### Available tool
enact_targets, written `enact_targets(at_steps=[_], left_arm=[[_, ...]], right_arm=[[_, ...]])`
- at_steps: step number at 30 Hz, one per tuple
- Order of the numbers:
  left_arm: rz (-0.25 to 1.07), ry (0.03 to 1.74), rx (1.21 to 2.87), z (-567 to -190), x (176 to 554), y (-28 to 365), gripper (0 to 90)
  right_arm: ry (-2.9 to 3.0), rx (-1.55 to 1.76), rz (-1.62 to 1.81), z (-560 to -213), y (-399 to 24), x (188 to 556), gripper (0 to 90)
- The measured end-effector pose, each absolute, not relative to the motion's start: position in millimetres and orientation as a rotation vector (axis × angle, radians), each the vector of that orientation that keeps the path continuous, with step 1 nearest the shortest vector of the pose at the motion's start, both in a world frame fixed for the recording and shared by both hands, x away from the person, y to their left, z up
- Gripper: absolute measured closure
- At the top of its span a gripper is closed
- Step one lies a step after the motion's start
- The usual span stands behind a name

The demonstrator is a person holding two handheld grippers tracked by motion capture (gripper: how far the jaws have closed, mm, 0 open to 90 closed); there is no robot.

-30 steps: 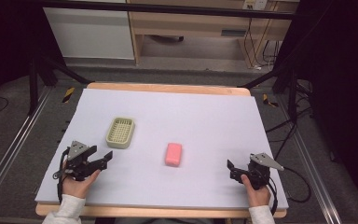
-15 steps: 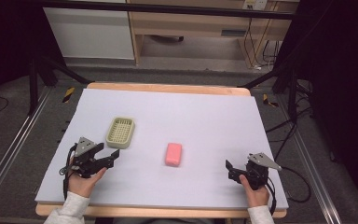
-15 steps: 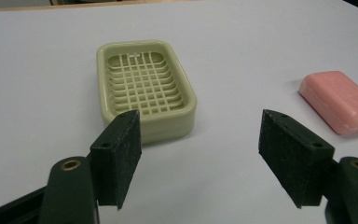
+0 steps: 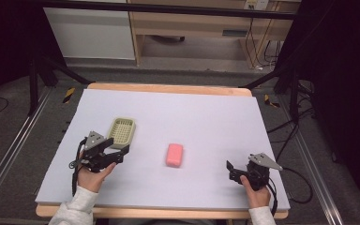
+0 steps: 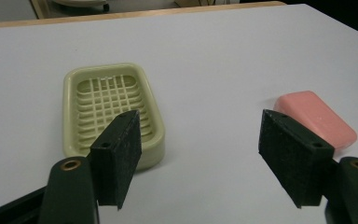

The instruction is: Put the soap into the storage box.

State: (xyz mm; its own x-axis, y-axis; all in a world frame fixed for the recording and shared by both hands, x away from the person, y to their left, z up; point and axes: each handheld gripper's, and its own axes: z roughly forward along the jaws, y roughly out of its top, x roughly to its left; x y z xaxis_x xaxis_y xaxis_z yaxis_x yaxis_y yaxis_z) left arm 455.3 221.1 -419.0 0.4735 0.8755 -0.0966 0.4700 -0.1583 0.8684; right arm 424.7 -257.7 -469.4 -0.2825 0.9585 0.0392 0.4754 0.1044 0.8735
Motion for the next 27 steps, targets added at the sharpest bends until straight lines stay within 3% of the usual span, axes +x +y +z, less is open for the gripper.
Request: enact_targets(at_steps=[27], left_arm=[[0.523,1.07,1.849,-415.9,467.5,173.7,29.7]], right_arm=[[1.842,1.396,1.119,-469.4,-256.0,426.6,4.5]])
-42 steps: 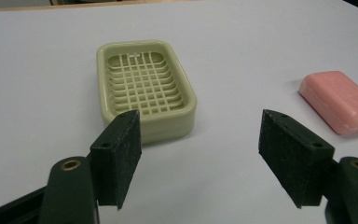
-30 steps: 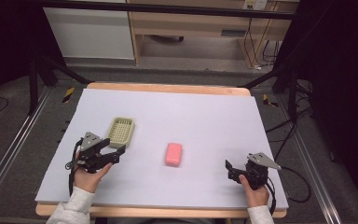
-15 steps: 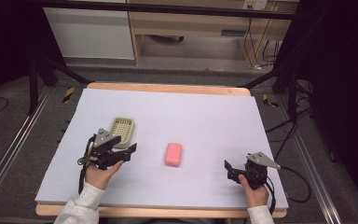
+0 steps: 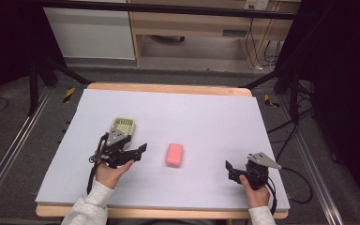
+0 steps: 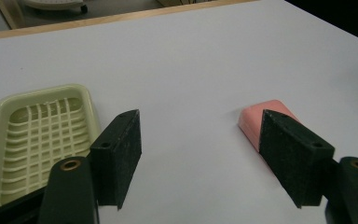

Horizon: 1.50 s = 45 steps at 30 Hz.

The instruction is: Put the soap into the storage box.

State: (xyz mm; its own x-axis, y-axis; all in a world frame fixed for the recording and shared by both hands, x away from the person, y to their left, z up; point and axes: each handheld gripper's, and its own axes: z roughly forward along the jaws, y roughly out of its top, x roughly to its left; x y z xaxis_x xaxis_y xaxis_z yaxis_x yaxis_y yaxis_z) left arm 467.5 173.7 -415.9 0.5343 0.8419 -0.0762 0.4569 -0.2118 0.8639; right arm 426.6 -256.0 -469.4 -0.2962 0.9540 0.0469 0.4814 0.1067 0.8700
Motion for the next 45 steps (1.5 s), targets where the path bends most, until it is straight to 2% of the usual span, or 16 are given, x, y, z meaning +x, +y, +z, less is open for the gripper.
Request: enact_targets(at_steps=[11,45], left_arm=[[0.498,1.041,1.878,-416.2,474.6,148.9,29.3],[0.433,1.011,1.944,-424.9,486.5,110.7,26.6]], right_arm=[[1.842,1.393,1.107,-469.6,-256.1,427.3,4.5],[1.85,1.394,1.098,-470.2,-255.4,428.4,4.6]])
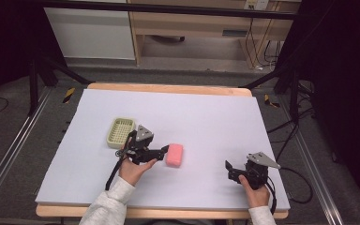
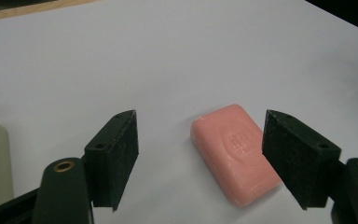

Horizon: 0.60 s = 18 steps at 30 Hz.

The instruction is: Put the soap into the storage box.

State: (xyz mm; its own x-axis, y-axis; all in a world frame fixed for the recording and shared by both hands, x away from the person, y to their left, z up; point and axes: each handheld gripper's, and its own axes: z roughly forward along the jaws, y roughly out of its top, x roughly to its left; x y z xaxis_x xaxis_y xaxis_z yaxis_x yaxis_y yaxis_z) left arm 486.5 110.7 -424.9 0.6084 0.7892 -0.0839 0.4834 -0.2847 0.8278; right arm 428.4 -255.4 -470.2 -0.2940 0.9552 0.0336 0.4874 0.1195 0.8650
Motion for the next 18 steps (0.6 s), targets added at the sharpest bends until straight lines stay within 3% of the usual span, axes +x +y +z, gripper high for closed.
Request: enact_targets(at_steps=[18], left_arm=[[0.406,0.999,2.013,-435.1,488.2,82.0,23.4]], right_arm=[[1.866,1.396,1.098,-470.9,-255.1,428.8,4.6]])
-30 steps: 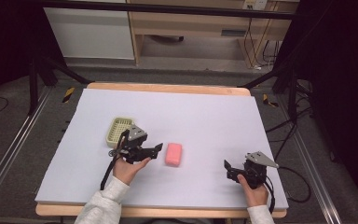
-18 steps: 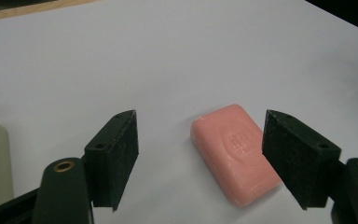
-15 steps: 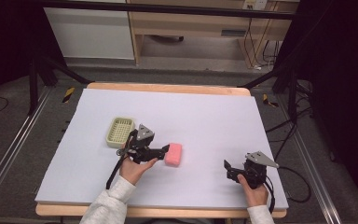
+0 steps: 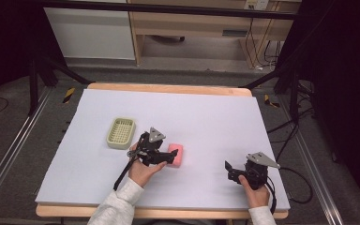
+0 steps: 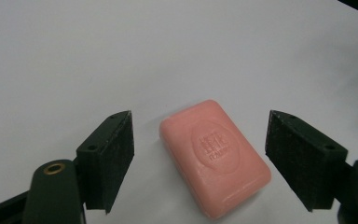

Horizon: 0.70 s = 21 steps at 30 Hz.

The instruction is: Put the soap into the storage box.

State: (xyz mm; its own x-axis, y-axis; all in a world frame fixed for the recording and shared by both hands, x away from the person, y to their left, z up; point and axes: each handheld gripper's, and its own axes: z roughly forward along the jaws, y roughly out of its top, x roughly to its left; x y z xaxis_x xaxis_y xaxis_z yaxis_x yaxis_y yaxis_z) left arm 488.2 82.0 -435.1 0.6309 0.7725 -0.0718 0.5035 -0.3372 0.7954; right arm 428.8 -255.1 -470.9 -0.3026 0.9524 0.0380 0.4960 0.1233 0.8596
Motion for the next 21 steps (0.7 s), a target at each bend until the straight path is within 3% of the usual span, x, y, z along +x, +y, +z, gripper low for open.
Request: enact_targets(at_steps=[21], left_arm=[[0.389,1.022,2.059,-452.1,498.3,61.6,22.5]], right_arm=[[1.873,1.4,1.096,-471.9,-254.4,429.6,4.7]])
